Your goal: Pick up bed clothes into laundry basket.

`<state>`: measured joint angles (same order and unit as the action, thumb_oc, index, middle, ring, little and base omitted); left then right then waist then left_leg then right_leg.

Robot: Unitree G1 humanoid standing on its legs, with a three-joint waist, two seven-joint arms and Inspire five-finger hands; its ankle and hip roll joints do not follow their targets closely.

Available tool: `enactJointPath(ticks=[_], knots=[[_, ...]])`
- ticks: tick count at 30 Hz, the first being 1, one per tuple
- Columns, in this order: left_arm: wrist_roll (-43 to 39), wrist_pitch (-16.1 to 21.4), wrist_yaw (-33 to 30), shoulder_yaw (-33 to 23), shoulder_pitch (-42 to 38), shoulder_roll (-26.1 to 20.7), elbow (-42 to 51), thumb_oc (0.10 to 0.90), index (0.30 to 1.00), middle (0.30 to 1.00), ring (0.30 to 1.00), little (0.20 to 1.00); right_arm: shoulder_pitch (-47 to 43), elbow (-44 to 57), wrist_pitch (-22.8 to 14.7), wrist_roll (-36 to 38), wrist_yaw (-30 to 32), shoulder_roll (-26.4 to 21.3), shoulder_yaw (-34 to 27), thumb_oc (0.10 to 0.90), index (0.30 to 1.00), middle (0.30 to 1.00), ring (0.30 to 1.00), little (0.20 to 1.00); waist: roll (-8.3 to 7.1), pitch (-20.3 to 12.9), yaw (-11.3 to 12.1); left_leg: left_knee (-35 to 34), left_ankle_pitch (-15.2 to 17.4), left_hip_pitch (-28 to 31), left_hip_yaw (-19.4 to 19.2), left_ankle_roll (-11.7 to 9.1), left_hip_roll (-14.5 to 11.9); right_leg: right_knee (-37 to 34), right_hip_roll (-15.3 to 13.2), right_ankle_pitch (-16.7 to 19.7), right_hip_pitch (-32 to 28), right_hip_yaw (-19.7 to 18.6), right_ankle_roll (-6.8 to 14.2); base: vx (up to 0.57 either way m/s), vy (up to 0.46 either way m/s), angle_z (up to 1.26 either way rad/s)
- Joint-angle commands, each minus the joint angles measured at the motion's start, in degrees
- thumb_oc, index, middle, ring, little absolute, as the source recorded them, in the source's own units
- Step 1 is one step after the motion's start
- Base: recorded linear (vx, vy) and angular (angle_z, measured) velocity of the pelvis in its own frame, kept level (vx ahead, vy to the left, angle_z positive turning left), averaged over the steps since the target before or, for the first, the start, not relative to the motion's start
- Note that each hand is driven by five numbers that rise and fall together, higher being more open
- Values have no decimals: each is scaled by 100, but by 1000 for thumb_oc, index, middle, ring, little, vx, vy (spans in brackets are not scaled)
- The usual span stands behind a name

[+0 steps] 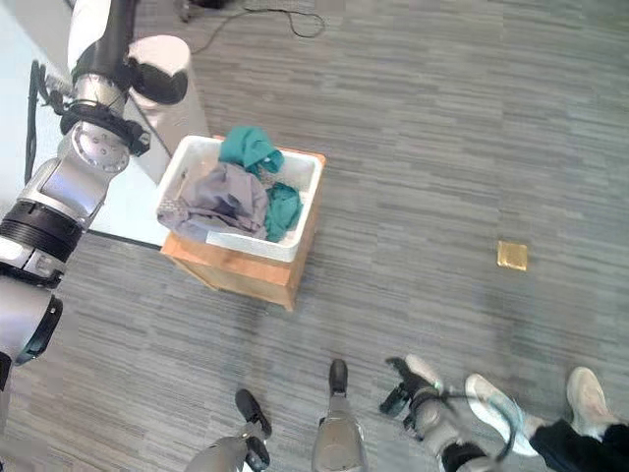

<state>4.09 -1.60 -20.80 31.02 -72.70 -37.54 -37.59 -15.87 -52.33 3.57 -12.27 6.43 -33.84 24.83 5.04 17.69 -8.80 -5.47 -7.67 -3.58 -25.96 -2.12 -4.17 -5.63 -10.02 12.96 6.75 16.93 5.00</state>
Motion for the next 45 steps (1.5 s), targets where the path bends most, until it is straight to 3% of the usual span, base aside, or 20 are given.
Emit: enactJointPath(ticks=[1,7,11,15,19,21,22,23,24,25,27,29,30,31,34,35,37,39,42,45], knots=[[381,329,-464,-152,-985,-188,161,800,900,900,900,900,-891,86,-122,-155,332,-464,50,800,900,900,900,900,-141,-731,472,47,899,48,438,-356,-359,63,-651,-914,-218,243,748,32,23,26],[554,399,-382,-73,-1021,-365,532,800,900,900,900,900,-2395,163,39,-177,589,-1429,12,800,900,900,900,900,-266,-1087,984,47,908,78,951,-341,-253,63,-700,-976,-700,743,734,51,14,50],[755,386,-407,-142,-815,-1147,967,800,900,900,900,900,-3351,505,93,-260,831,-2290,-34,800,900,900,900,900,-392,-1295,1296,47,920,153,1193,-344,-191,63,-700,-964,-1026,1083,733,30,35,48],[661,490,-692,-553,-299,-1871,1556,800,900,900,900,900,-5486,1145,-11,-219,1260,-3038,727,800,900,900,900,900,-595,-1377,1767,47,923,278,1561,-355,-164,307,-609,-1032,-1422,1405,661,3,-24,25],[414,617,-973,-1210,484,-1935,2100,800,900,900,900,900,-5820,1842,-7,-263,1593,-3171,596,800,900,900,900,900,-635,-1345,1872,47,780,217,2199,-321,-99,1026,-539,-1239,-1478,1091,620,20,-78,80],[102,713,-1348,-1738,1212,-1685,2300,800,900,900,900,900,-5510,2162,60,-665,1857,-3052,421,800,900,900,900,900,-662,-1259,1698,47,610,155,2821,-255,-53,1409,132,-1831,-1221,-620,523,-31,-69,113],[106,710,-1346,-1759,1246,-1688,2319,800,900,900,900,900,-5487,2181,67,-675,1856,-3047,410,800,900,900,900,900,-652,-1285,1697,47,594,128,2819,-259,-68,1431,145,-1824,-1180,-629,515,-70,-25,176],[-48,738,-1364,-2084,1652,-1892,2419,800,900,900,900,900,-5243,3492,-176,-362,1722,-3524,36,800,900,900,900,900,-670,-1293,1484,47,517,46,2963,-269,-60,1424,470,-1935,-1019,-1417,428,-110,-6,176],[-20,754,-1556,-3213,3171,-1994,2934,800,900,900,900,900,-2208,5373,-429,-814,1933,-3436,-2178,800,900,900,900,900,-600,-1173,1110,47,513,54,2992,-248,-7,1332,672,-2072,-1027,-2097,305,-239,-11,191],[48,773,-1499,-4151,4688,-1654,3350,800,900,900,900,900,676,6645,-887,-1268,1887,-1739,-3964,800,900,900,900,900,-482,-1138,852,47,383,-84,3244,-226,11,886,919,-2099,-1233,-2723,116,-254,-34,149],[-158,817,-1530,-4393,5170,-1522,3446,800,900,900,900,900,934,6886,-1007,-1636,1939,-1113,-3639,800,900,900,900,900,-492,-1189,990,47,299,-227,3415,-338,-30,251,871,-2049,-1510,-2426,-20,-253,-176,169],[-410,1033,-1432,-4607,5685,-1169,3892,800,900,900,900,900,414,6845,-1096,-1704,2002,-1380,-3081,800,900,900,900,900,-546,-1142,1278,47,235,-717,3458,-534,-158,63,964,-2169,-1500,-1916,-76,-358,-229,89],[-410,1027,-1425,-4653,5730,-1152,3919,800,900,900,900,900,384,6830,-1101,-1702,2009,-1396,-3046,800,900,900,900,900,-518,-1165,1241,47,208,-757,3481,-537,-168,63,980,-2149,-1468,-1901,-76,-375,-144,110],[-542,1205,-1427,-4763,6007,-967,4050,800,900,900,900,900,267,6735,-1114,-1558,2063,-1438,-2998,800,900,900,900,900,-554,-1123,1292,47,252,-888,3117,-508,-280,63,959,-2151,-1446,-1679,-62,-247,-31,111],[-769,1444,-1293,-4797,6364,-564,4157,800,900,900,900,900,-8,6258,-966,-1609,2222,-1586,-2662,800,900,900,900,900,-746,-1008,1199,283,644,-656,1168,-195,-808,63,686,-2002,-1318,-945,-50,-386,-11,129],[-939,1568,-1105,-4805,6568,-407,4329,800,900,900,900,900,-45,6151,-931,-1633,2155,-1556,-2576,800,900,900,900,900,-766,-984,1217,588,701,-466,827,-187,-926,63,632,-1970,-1310,-749,-83,-273,-12,143],[-1172,1770,-836,-4808,6862,-209,4583,800,900,900,900,900,-44,5916,-882,-1691,2159,-1553,-2523,800,900,900,900,900,-832,-924,1288,1292,942,-230,848,-211,-934,63,546,-1868,-1295,-375,-149,-276,-65,129],[-1539,1896,-545,-4798,7066,-107,4729,800,900,900,900,900,46,5723,-854,-1678,2125,-1570,-2577,800,900,900,900,900,-955,-924,1234,2078,1554,-5,812,-127,-964,63,424,-1843,-1296,78,-202,-234,-94,132],[-2235,2093,-10,-4661,7128,69,4844,800,900,900,900,900,241,5365,-891,-1421,2105,-1568,-2819,800,900,900,900,900,-1043,-1123,992,2740,1812,804,-173,-183,-1311,63,341,-1889,-1232,997,-337,-151,-68,115],[-2965,2178,476,-4548,7115,211,4911,800,900,900,900,900,482,5212,-954,-1207,2034,-1537,-3086,800,900,900,900,900,-1071,-1269,805,2934,1945,1176,-895,-233,-1305,63,302,-1941,-1255,1711,-444,-116,-18,138]])
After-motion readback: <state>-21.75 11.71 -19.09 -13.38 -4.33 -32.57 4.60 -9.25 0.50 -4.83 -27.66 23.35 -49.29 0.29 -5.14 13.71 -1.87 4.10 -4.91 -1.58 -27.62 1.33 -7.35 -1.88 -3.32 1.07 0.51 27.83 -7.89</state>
